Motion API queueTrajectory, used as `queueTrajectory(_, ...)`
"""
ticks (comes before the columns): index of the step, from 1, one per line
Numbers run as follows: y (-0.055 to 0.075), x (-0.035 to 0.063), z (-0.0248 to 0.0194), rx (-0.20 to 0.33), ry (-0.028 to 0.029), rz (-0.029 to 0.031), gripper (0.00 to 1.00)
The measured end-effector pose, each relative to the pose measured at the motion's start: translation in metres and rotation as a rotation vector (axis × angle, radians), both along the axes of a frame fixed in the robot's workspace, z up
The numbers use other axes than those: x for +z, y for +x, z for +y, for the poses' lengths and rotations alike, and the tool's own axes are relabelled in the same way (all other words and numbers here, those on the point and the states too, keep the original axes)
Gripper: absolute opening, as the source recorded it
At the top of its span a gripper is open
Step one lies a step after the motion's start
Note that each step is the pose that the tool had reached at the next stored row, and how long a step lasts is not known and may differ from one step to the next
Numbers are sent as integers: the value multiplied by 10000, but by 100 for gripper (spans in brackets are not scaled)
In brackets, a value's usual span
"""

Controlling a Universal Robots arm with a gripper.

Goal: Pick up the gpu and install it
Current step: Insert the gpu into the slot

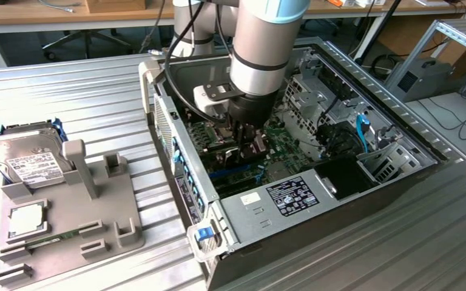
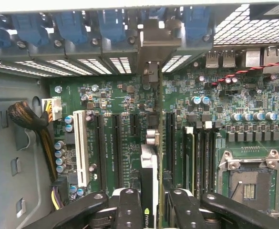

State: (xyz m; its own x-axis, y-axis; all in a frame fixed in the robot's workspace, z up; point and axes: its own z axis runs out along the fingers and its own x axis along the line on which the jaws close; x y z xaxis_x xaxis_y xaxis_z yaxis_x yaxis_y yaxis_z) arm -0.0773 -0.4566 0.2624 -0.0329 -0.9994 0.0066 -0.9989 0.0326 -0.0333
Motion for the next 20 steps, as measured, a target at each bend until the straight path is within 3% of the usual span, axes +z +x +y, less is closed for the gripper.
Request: queueTrajectory(20,0,-20,-1,61,20,1,27)
